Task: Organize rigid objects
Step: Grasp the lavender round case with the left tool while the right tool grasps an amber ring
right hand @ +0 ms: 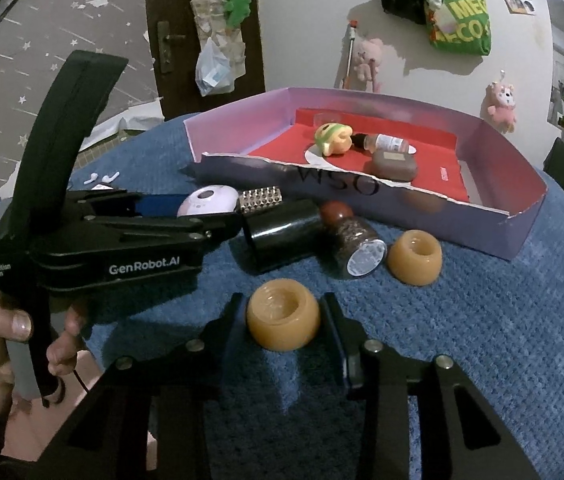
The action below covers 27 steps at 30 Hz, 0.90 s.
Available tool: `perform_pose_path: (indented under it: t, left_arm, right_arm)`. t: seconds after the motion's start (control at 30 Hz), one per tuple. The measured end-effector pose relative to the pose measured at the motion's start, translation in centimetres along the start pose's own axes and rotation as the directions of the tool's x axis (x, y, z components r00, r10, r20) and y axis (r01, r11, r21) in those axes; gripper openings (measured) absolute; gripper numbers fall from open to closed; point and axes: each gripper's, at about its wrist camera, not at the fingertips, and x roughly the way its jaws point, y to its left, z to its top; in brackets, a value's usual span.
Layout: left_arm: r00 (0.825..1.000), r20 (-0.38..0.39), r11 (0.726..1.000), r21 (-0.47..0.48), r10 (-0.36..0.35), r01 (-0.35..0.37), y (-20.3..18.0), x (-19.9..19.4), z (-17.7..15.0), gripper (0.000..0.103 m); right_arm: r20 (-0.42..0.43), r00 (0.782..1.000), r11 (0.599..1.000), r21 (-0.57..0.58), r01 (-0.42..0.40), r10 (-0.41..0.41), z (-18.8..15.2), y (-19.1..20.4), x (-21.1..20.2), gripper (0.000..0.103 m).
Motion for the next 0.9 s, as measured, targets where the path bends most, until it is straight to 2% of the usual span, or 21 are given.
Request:
perform_pose_path:
  t: [0.13,0.73,0.9]
  left_arm:
    - [0.999,0.001,0.999,-0.031,-0.035,0.035,0.4,-0.5,0.0,0.05]
    - [0.995,0.044,0.996,0.003,-0.087,0.087,-1.9,-3.2,0.0,0.046]
    - [0.993,0.038,0.994,-0.021,-0.108,0.109,-1.5,-3.3,-0.2,0.045]
  right_arm:
    - [0.014,1.0,1.0,0.014,-0.003,0.003,0.1,-0.3,-0.4,0.04]
    - [0.077,0.997,0.998,0.065,-0.013,0.008,1.0,-2.0,-2.6,0.04]
    - [0.081,0.997,0.997,0.079,-0.015,0.009,0.9,-2.4,-2.8,0.04]
